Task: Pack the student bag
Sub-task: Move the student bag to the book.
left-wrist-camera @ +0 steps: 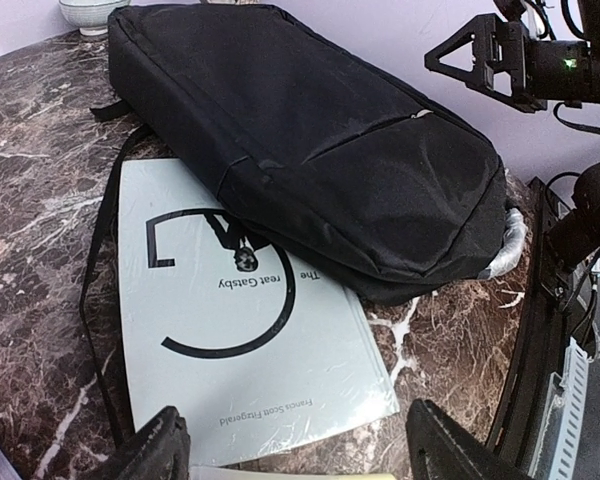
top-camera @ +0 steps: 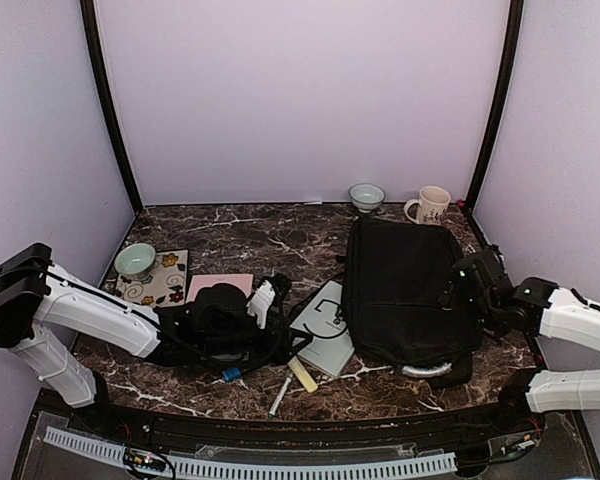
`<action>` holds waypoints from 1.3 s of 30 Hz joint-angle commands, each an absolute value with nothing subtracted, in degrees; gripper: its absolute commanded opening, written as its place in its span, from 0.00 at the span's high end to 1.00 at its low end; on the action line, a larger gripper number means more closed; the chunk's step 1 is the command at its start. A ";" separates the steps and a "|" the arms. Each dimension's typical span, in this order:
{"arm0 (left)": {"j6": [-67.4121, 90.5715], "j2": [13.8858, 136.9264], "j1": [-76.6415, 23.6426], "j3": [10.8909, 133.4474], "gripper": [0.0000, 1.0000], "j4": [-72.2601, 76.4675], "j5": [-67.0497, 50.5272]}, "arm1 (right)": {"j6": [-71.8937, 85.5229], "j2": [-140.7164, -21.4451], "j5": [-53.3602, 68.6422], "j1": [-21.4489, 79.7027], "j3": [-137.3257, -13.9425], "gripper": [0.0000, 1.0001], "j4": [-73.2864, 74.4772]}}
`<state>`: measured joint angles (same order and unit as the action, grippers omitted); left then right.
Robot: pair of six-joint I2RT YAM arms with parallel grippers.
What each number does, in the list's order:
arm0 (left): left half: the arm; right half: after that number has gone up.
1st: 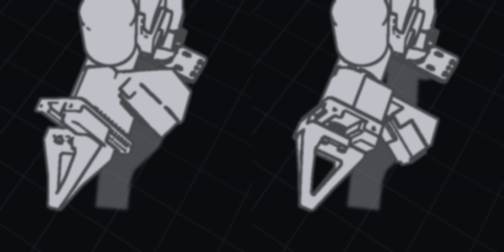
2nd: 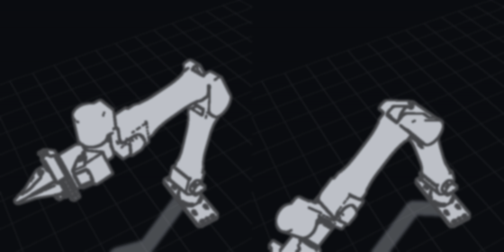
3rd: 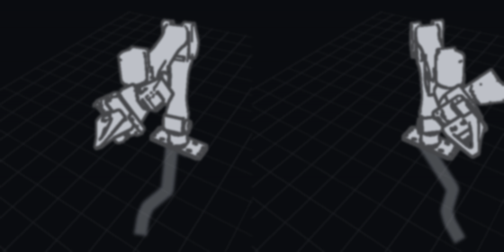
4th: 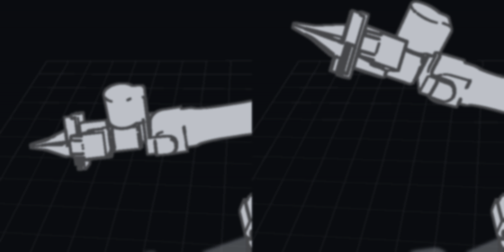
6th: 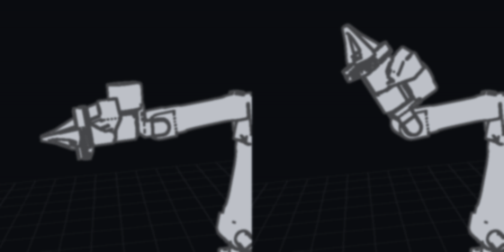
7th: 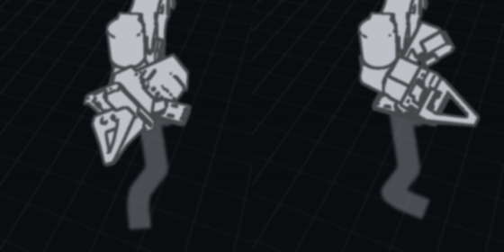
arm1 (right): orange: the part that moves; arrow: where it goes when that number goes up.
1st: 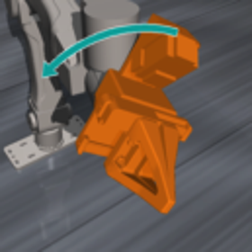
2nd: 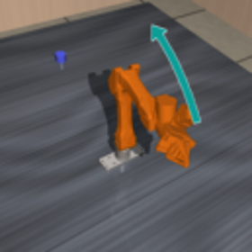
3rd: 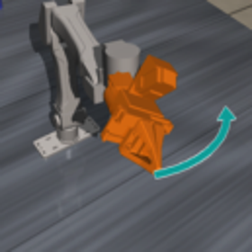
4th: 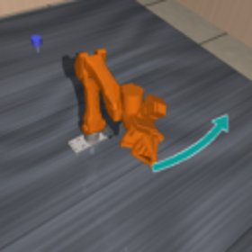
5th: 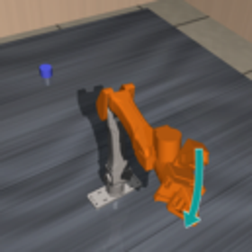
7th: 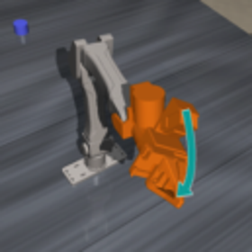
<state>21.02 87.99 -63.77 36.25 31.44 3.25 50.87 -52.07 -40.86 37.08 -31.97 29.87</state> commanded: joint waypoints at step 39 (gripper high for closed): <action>22.90 97.13 -65.25 52.30 0.18 18.78 9.92 | 69.89 -43.54 -36.62 35.87 -17.95 0.01 28.96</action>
